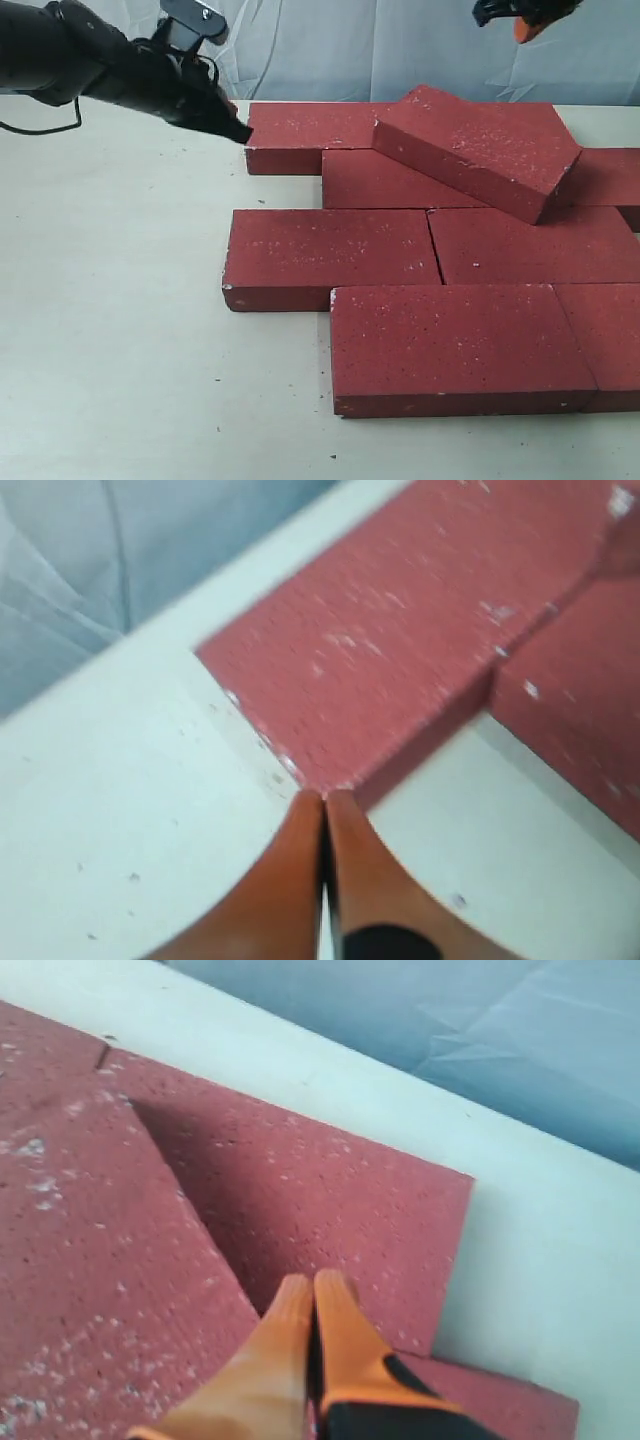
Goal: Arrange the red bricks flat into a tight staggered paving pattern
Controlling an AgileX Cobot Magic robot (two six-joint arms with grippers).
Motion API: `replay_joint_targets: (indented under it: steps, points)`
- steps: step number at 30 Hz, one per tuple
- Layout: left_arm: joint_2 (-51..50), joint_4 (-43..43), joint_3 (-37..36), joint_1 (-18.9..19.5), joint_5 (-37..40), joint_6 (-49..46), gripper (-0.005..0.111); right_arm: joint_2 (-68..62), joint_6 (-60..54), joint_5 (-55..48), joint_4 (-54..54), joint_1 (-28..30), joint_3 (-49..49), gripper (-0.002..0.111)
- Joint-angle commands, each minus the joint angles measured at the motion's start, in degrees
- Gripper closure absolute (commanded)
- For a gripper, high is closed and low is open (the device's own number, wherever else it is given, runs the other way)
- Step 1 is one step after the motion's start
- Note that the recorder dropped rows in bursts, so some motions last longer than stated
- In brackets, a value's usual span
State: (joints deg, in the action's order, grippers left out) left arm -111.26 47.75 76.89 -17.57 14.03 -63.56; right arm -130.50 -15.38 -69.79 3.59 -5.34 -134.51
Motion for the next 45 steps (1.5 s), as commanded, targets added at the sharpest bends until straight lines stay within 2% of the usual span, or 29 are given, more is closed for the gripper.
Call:
replay_joint_targets:
  steps: [1,4,5,8,12,16,22,25,32,36,45]
  points:
    - [-4.9,3.2,8.1,1.1,1.4,-2.8,0.107,3.7,0.9,-0.2,0.8,3.1,8.1,0.109]
    - [-10.4,2.1,17.5,1.7,10.7,-2.9,0.107,5.8,1.5,-0.2,-0.3,6.7,15.7,0.109]
    - [-13.7,0.7,24.5,2.1,16.5,-2.9,0.107,7.2,1.5,-0.2,-1.3,8.2,20.7,0.109]
    - [-18.8,-1.1,33.6,2.7,24.2,-2.8,0.107,8.9,1.5,-0.2,-1.6,9.3,26.7,0.109]
    - [-24.5,-1.3,44.4,3.5,33.5,-4.7,0.107,10.3,1.5,-0.2,-2.3,9.3,31.3,0.109]
    - [-29.7,-0.7,53.5,3.7,44.1,-11.6,0.107,10.4,1.5,-0.2,-6.0,9.3,32.4,0.109]
    - [-34.3,1.6,58.5,3.7,46.7,-16.1,0.107,10.4,1.5,-0.2,-5.9,9.3,34.6,0.109]
    - [-34.6,1.9,58.7,3.7,48.3,-16.3,0.107,10.3,1.7,-0.2,-2.4,9.3,34.9,0.109]
    - [-34.6,3.4,58.7,3.7,48.6,-14.6,0.107,9.0,2.0,-0.2,-3.0,9.3,34.9,0.109]
    - [-34.6,4.8,58.7,3.7,48.7,-14.4,0.107,6.7,2.0,4.5,0.0,9.3,34.9,0.109]
    - [-34.6,5.2,58.7,3.7,47.6,-14.4,0.107,5.5,0.9,16.3,-1.1,8.6,34.8,0.109]
